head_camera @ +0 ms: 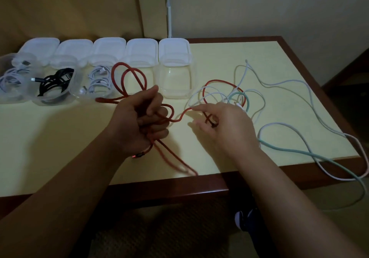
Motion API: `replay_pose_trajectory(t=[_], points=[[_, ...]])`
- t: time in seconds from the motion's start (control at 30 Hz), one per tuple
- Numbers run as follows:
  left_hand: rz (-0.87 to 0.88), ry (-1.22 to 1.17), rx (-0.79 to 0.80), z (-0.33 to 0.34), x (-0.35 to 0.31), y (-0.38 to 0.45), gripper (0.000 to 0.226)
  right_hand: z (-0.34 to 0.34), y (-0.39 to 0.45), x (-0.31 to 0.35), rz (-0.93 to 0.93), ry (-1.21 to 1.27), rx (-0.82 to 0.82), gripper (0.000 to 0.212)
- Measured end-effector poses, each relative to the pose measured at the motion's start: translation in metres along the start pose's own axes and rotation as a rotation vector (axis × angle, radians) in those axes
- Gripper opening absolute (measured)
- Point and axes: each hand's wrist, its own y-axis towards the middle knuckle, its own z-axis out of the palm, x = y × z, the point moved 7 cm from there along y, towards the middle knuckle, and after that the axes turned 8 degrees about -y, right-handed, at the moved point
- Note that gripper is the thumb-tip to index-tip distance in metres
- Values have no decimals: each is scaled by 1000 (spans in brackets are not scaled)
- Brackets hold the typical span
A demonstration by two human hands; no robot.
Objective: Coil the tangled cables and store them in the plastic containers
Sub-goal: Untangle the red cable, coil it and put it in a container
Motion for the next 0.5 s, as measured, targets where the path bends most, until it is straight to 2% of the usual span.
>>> replay_pose_trajectory(t=[0.1,0.17,0.23,0.3,0.37,0.43,0.5], points=[[-108,-91,187,11,3,-2,50,-1,-2,14,-61,-17,-46,45],[-163,-125,235,17,7,-3,48,-3,-3,17,-68,-49,-97,43],[-166,25,80,11,17,2,46,-3,-3,17,-75,-126,-136,24],[-36,442,-190,-3,18,5,40,-8,-3,17,-78,-177,-193,13],[93,763,-356,-8,15,5,35,-12,-3,18,-79,-209,-229,14],[107,788,-409,-13,19,5,39,-11,-3,20,-84,-200,-201,12],[80,683,-442,-16,21,5,44,-5,-3,17,-64,-179,-147,8]])
